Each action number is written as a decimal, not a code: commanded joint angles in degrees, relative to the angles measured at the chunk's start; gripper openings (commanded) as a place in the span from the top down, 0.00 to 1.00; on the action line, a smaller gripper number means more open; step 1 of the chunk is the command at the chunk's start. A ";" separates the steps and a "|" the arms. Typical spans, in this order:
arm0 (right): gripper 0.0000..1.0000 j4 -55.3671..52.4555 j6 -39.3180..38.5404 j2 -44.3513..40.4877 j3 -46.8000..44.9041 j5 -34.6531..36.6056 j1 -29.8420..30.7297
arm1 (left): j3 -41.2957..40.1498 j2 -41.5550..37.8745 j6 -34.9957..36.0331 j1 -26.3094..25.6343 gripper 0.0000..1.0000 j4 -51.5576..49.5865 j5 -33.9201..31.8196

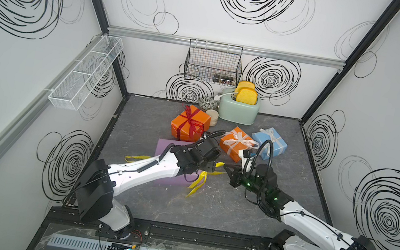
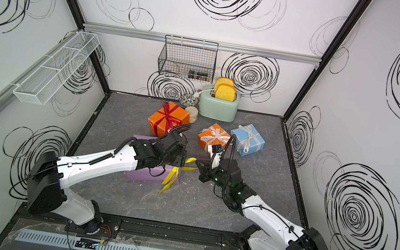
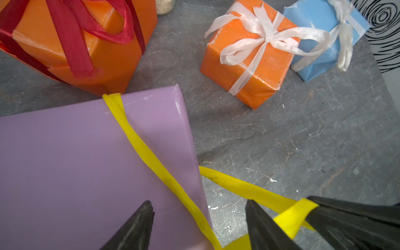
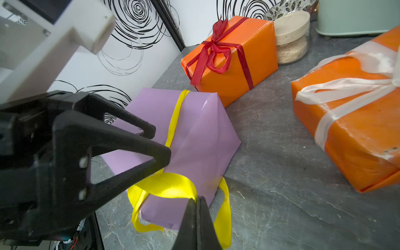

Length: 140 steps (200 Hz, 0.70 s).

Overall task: Untie the ribbon bows on the gift boxes
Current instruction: Untie the ribbon from the gift box.

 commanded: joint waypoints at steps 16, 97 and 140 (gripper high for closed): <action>1.00 2.71 0.35 -1.58 -0.90 -1.01 -0.22 | -0.79 2.13 1.85 -0.38 0.37 0.23 -3.18; 1.00 4.44 -0.01 -2.24 -1.59 -2.92 -0.14 | 2.18 5.75 4.35 -0.34 0.52 -1.16 -6.95; 1.00 4.27 -0.09 -2.28 -1.59 -2.83 -0.14 | 2.68 6.16 3.92 0.45 0.78 -0.32 -6.56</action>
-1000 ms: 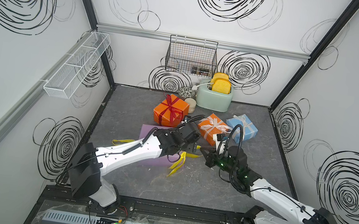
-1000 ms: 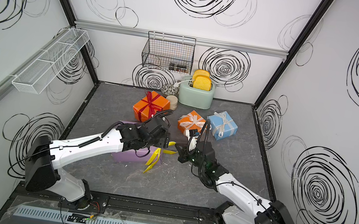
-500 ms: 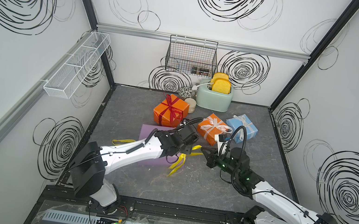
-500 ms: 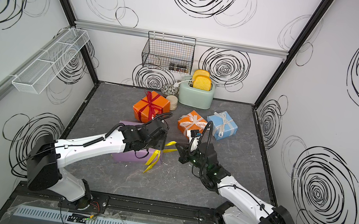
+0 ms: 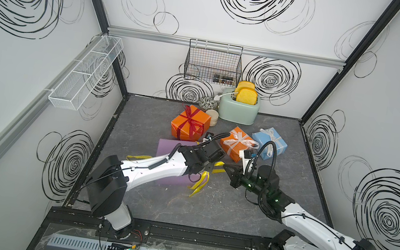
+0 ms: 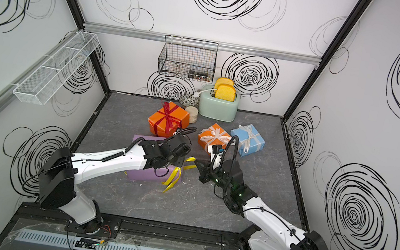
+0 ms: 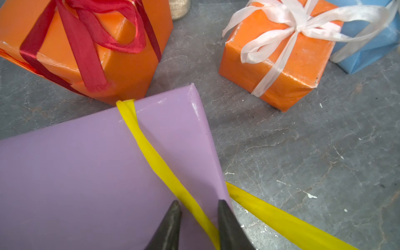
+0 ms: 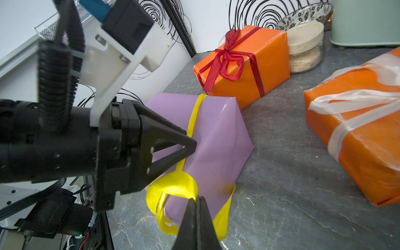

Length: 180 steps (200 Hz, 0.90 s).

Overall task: Untie the ribbon bows on the gift boxes
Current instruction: Untie the ribbon from the gift box.

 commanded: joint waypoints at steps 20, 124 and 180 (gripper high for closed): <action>1.00 1.85 -0.07 -0.90 -0.61 -0.51 -0.13 | 1.63 0.39 -0.76 0.83 0.87 -0.12 -0.73; 1.00 -3.09 0.71 5.95 2.77 4.05 -0.25 | -0.57 -9.76 -2.18 10.51 1.00 3.92 6.93; 1.00 -5.11 1.37 9.95 4.37 5.65 -0.25 | 1.21 -12.41 -2.41 20.93 1.00 4.44 14.60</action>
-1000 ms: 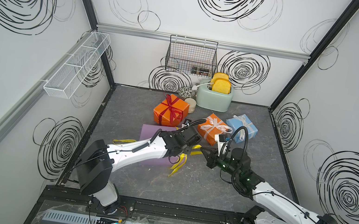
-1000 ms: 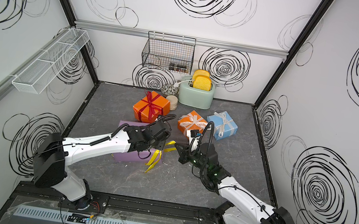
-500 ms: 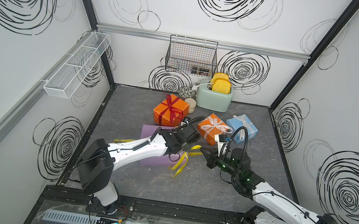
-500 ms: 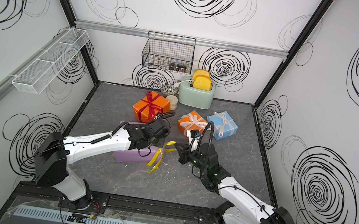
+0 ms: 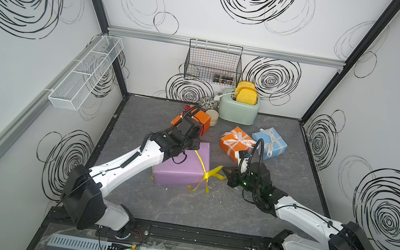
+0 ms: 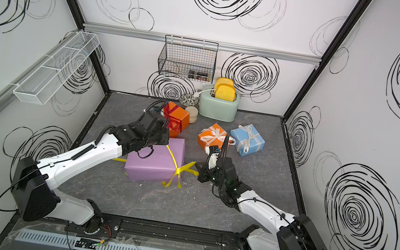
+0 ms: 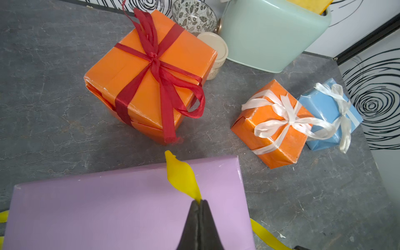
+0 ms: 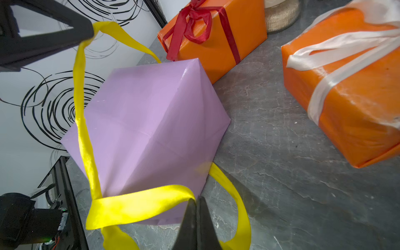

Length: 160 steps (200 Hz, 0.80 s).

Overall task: Untie the ribbon bows on the gift boxes
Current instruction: Untie the ribbon from the gift box.

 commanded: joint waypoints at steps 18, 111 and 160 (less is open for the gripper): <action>1.00 -3.07 1.45 2.34 2.88 3.44 -0.70 | 1.16 -3.16 -1.73 8.00 1.00 3.07 7.59; 1.00 -3.92 6.13 0.97 0.77 5.79 -5.19 | -6.71 -10.11 -9.37 20.61 1.00 12.43 17.79; 1.00 -3.42 8.83 0.70 -0.67 3.67 -8.90 | -5.12 -12.56 -11.46 20.72 1.00 15.07 16.67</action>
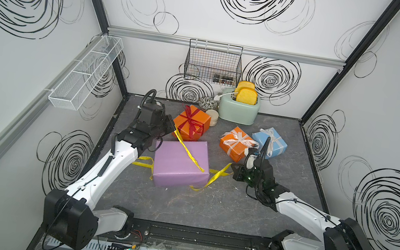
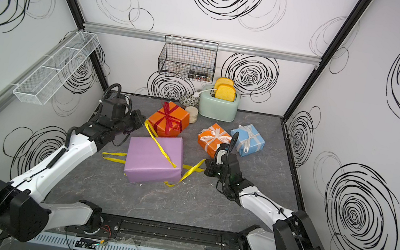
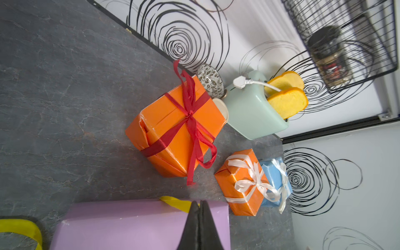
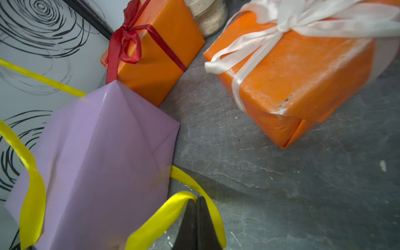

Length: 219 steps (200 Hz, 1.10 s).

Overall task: Untie the ribbon bows on the gift boxes
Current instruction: Untie the ribbon from the gift box, then pull the ribbon from the gift box.

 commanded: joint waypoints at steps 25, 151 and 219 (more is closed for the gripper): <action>0.97 -0.48 3.11 -0.84 -1.43 -1.39 -2.60 | 3.00 -2.18 -2.95 0.36 1.00 5.63 0.20; 1.00 1.93 3.79 -1.00 -2.50 -5.44 -4.55 | 8.85 -0.51 -0.09 -0.33 0.68 -0.41 -3.25; 1.00 1.94 3.16 -5.66 -2.55 -7.04 -4.60 | 7.86 6.14 13.30 -23.76 0.18 -9.95 -11.29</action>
